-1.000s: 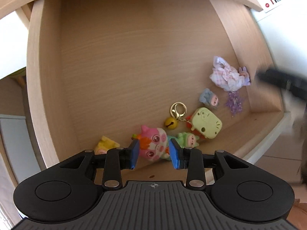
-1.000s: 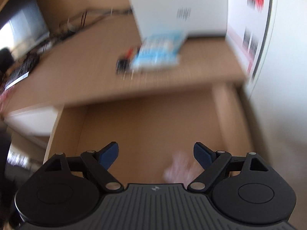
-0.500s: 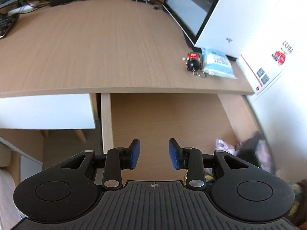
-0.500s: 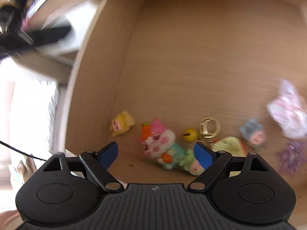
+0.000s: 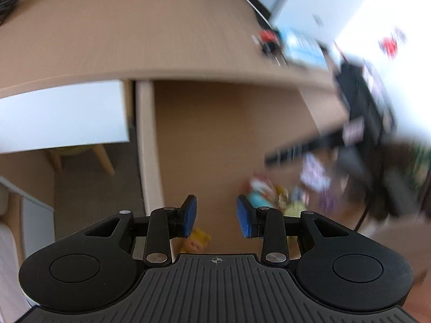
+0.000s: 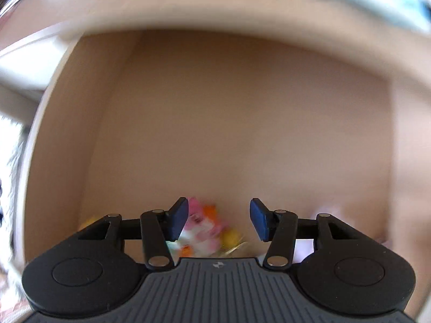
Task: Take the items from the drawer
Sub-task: 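Grasp the small yellow pig figure in the drawer with the left gripper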
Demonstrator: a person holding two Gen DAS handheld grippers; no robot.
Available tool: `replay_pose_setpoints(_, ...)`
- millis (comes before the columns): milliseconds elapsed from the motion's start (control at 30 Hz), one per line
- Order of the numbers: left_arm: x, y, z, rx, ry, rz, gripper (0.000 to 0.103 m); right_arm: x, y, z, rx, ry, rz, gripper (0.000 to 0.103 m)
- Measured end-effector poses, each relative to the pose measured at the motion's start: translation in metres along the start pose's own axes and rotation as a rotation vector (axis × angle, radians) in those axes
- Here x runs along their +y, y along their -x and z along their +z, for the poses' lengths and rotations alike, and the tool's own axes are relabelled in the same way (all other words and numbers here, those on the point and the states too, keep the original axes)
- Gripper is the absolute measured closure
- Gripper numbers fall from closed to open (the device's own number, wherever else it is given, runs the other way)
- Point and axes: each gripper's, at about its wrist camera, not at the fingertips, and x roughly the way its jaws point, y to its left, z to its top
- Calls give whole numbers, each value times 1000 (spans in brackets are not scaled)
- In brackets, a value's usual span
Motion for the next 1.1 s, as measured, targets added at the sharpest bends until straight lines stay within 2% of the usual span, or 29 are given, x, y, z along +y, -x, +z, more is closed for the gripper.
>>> replay_pose_setpoints(67,-14,-14,1,65,-100,10,67,-8,10,-1,-21,-44,17,52)
replay_pose_setpoints(133,-27,-28,4,129,-206,28,67,-12,22,-9,-51,-75,47,47)
replay_pose_setpoints(200,-37,-44,7,209,-293,49,67,-14,33,-23,-85,-96,68,36)
replay_pose_setpoints(333,-48,-70,15,329,-415,115,67,-24,48,-64,-148,-139,112,36)
replay_pose_setpoints(400,-51,-84,17,402,-469,131,67,-26,51,-88,-177,-161,111,32)
replay_pose_setpoints(500,-57,-105,13,516,-577,149,67,-35,53,-106,-211,-199,105,31)
replay_pose_setpoints(567,-57,-116,8,596,-612,133,69,-41,56,-120,-230,-233,120,31)
replay_pose_setpoints(633,-55,-126,6,638,-599,128,74,-53,59,-128,-245,-267,132,29)
replay_pose_setpoints(733,-55,-136,4,647,-620,174,66,-59,63,-137,-267,-292,117,27)
replay_pose_setpoints(767,-54,-139,2,651,-627,187,60,-55,62,-138,-271,-299,105,26)
replay_pose_setpoints(800,-52,-142,1,657,-628,199,60,-70,64,-135,-273,-304,95,25)
replay_pose_setpoints(900,-47,-147,-5,676,-617,194,65,-85,64,-129,-268,-331,85,24)
replay_pose_setpoints(933,-45,-150,-6,681,-597,189,70,-88,63,-129,-266,-339,83,24)
replay_pose_setpoints(1000,-42,-148,-5,662,-574,168,75,-94,61,-128,-263,-344,71,24)
replay_pose_setpoints(1100,-38,-136,4,596,-503,117,75,-98,63,-129,-255,-346,54,24)
